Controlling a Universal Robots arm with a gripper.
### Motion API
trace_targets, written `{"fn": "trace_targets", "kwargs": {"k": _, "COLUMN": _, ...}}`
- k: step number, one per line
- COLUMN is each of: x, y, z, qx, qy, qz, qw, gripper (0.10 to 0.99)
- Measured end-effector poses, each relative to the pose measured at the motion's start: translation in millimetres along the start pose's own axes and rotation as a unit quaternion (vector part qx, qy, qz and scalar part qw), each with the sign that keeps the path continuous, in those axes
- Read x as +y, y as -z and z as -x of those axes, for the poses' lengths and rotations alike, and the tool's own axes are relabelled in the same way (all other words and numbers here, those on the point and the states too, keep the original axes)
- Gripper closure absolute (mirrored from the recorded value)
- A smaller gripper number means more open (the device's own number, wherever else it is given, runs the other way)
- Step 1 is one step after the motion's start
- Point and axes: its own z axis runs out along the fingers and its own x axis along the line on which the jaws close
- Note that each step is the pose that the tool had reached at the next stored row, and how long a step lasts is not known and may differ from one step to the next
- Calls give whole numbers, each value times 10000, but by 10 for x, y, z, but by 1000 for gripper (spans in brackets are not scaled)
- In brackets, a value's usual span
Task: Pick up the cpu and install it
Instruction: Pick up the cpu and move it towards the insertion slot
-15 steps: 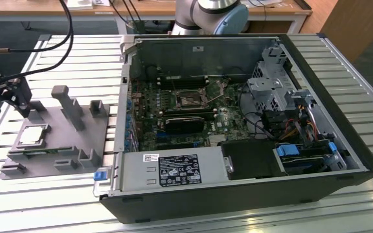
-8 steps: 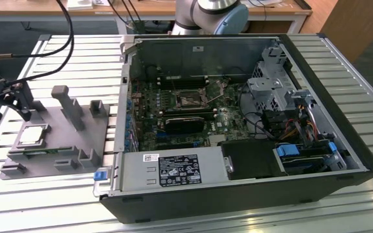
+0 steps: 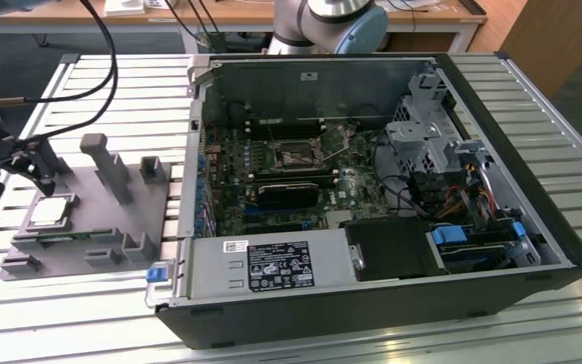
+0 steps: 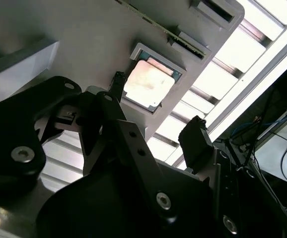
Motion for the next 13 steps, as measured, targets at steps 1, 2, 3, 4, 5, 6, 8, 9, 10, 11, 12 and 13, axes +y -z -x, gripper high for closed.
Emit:
{"fn": "trace_targets", "kwargs": {"k": 1, "x": -1, "y": -18, "z": 0, "qx": 0, "qy": 0, "qz": 0, "qw": 10000, "gripper": 369}}
{"fn": "trace_targets", "kwargs": {"k": 2, "x": -2, "y": -38, "z": 1, "qx": 0, "qy": 1, "qz": 4, "qw": 10000, "gripper": 369}}
{"fn": "trace_targets", "kwargs": {"k": 3, "x": -2, "y": -55, "z": 1, "qx": 0, "qy": 1, "qz": 9, "qw": 10000, "gripper": 369}}
{"fn": "trace_targets", "kwargs": {"k": 4, "x": -3, "y": -73, "z": 1, "qx": 0, "qy": -1, "qz": 12, "qw": 10000, "gripper": 369}}
{"fn": "trace_targets", "kwargs": {"k": 5, "x": -4, "y": -92, "z": 1, "qx": -1, "qy": -5, "qz": 13, "qw": 10000, "gripper": 369}}
{"fn": "trace_targets", "kwargs": {"k": 6, "x": -4, "y": -110, "z": 2, "qx": -1, "qy": -10, "qz": 13, "qw": 10000, "gripper": 369}}
{"fn": "trace_targets", "kwargs": {"k": 8, "x": 0, "y": -140, "z": 2, "qx": -2, "qy": -31, "qz": 13, "qw": 10000, "gripper": 369}}
{"fn": "trace_targets", "kwargs": {"k": 9, "x": 3, "y": -152, "z": 2, "qx": -2, "qy": -40, "qz": 13, "qw": 10000, "gripper": 369}}
{"fn": "trace_targets", "kwargs": {"k": 10, "x": 4, "y": -162, "z": 3, "qx": -2, "qy": -46, "qz": 13, "qw": 10000, "gripper": 369}}
{"fn": "trace_targets", "kwargs": {"k": 11, "x": 6, "y": -173, "z": 3, "qx": -3, "qy": -49, "qz": 13, "qw": 10000, "gripper": 369}}
{"fn": "trace_targets", "kwargs": {"k": 12, "x": 8, "y": -184, "z": 2, "qx": -3, "qy": -53, "qz": 14, "qw": 10000, "gripper": 369}}
{"fn": "trace_targets", "kwargs": {"k": 13, "x": 10, "y": -198, "z": 2, "qx": -3, "qy": -55, "qz": 13, "qw": 10000, "gripper": 369}}
